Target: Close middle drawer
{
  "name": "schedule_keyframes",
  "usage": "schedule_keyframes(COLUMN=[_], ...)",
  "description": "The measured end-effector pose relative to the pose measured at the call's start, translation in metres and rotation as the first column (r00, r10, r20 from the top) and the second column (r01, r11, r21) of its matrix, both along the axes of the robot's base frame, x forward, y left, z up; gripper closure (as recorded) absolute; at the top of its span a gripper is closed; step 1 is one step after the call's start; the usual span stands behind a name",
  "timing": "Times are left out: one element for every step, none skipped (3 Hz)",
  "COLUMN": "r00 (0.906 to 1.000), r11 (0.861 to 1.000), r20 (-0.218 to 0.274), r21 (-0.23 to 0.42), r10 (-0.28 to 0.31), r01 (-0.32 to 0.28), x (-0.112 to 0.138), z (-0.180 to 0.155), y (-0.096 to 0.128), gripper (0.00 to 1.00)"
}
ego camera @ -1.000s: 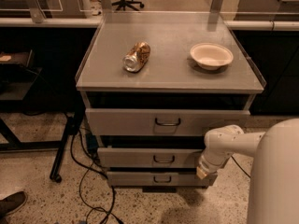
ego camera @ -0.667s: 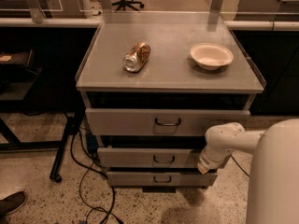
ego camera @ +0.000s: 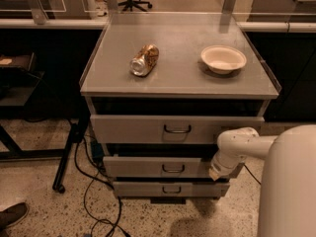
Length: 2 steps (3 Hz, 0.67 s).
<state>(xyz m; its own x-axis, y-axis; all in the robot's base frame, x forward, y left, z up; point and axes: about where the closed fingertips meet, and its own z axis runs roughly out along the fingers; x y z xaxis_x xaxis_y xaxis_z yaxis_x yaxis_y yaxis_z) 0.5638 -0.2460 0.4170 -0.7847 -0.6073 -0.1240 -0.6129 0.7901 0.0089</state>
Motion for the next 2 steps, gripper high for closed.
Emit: schedule_keyframes(r00=[1.0, 1.0], r11=[1.0, 1.0], r20=[0.0, 0.0], r21=[0.0, 0.0], r10=[0.0, 0.0], r01=[0.0, 0.0], x=[0.0, 0.0], z=[0.0, -0.0001], y=[0.0, 0.0], gripper=[0.59, 0.36])
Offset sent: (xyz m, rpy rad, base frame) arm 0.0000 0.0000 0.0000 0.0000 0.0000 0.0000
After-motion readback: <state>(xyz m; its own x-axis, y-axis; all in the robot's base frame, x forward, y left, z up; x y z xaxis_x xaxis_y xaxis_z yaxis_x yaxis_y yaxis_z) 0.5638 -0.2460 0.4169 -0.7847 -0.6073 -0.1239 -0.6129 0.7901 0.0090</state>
